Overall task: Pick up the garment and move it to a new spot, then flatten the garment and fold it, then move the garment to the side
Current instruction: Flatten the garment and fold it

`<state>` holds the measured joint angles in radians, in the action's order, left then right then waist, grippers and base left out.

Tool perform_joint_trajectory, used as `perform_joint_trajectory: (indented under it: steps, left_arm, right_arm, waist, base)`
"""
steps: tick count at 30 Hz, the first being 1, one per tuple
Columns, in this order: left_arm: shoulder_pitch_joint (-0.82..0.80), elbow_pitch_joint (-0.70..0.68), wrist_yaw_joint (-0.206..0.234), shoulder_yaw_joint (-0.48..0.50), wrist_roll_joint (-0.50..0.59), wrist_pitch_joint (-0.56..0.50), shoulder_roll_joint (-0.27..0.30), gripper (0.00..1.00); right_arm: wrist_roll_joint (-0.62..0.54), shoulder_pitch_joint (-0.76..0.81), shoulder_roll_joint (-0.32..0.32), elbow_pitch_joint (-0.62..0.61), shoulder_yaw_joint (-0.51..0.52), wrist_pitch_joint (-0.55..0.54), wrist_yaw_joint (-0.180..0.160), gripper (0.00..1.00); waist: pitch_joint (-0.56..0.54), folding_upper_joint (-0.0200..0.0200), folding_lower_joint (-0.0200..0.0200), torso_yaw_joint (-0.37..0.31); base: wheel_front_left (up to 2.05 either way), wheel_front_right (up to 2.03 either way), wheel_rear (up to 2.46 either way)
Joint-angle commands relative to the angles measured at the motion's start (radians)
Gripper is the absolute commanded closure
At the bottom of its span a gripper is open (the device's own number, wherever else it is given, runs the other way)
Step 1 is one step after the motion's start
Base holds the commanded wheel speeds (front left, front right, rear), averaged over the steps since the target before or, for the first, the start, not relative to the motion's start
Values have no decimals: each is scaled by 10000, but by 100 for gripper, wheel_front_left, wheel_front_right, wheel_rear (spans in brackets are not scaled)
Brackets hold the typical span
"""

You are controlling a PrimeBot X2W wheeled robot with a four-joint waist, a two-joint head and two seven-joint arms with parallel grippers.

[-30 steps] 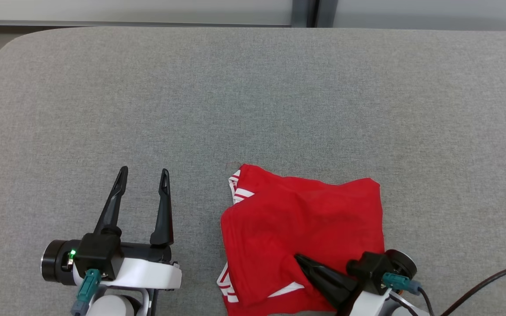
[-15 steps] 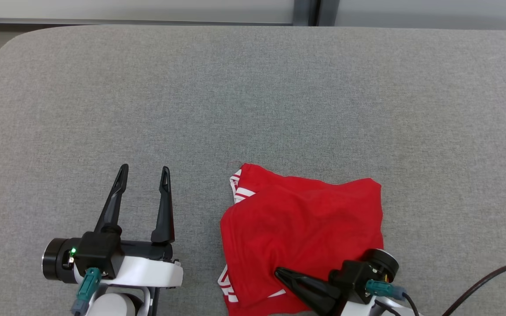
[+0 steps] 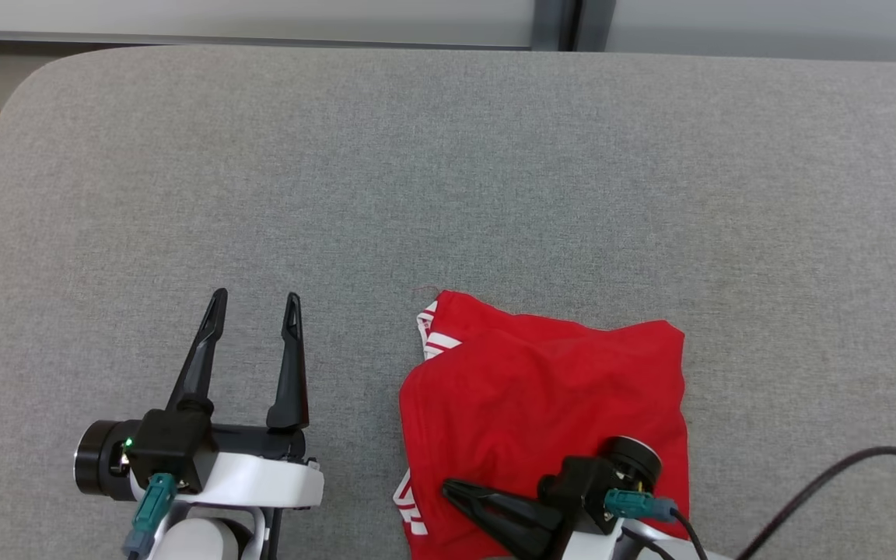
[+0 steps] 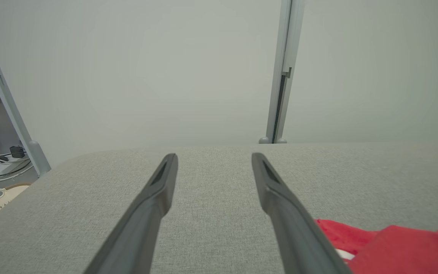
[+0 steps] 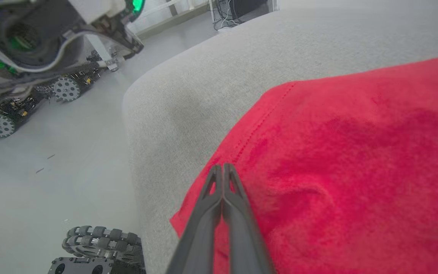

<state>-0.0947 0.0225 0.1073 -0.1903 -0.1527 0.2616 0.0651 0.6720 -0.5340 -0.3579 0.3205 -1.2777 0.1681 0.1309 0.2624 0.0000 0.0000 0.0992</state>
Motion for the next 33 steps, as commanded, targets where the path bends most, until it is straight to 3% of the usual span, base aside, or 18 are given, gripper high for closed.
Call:
perform_joint_trajectory:
  steps: [1,6,8,9,12,13,16,20,25,33]
  left_arm:
    - [-41,4,0,77,37,39,28,0]
    - [259,18,-22,261,115,39,73,0]
    - [331,20,-28,326,135,39,91,0]
    - [389,16,-42,358,141,39,103,0]
    - [534,1,-52,438,146,39,166,0]
    - [647,-6,-53,496,146,39,220,0]
    - [772,-15,-34,581,150,39,316,0]
    - [941,-7,-26,669,89,37,430,0]
    - [1191,9,-24,824,-46,-113,651,0]
    - [1893,-64,-37,949,-183,-446,944,0]
  right_arm:
    - [62,-81,47,-171,-34,146,-6,100]
    - [232,-164,-144,-1068,557,719,-9,97]
    - [248,131,-225,-1396,1282,847,-4,27]
    - [207,308,-288,-1490,1792,897,-6,0]
    - [-21,935,-396,-1732,3528,962,-6,0]
    - [-325,1473,-416,-1858,4908,972,-6,0]
    - [-778,2380,-240,-2018,6942,965,-6,0]
    - [-1427,3472,50,-2268,9150,969,-6,0]
    - [-1981,4360,337,-2412,10547,906,-6,0]
    - [-2334,5237,541,-2658,11061,361,-6,0]
  waist:
    - [-58,0,0,-23]
    - [-357,0,0,-282]
    - [-517,0,0,-426]
    - [-593,0,0,-502]
    - [-812,0,0,-714]
    - [-923,0,0,-857]
    - [-1067,0,0,-1057]
    - [-1220,0,0,-1256]
    - [-1520,0,0,-1508]
    - [-2440,0,0,-1804]
  base:
    - [0,0,0]
    - [0,0,0]
    - [0,0,0]
    - [0,0,0]
    - [0,0,0]
    - [0,0,0]
    - [0,0,0]
    - [0,0,0]
    - [0,0,0]
    - [0,0,0]
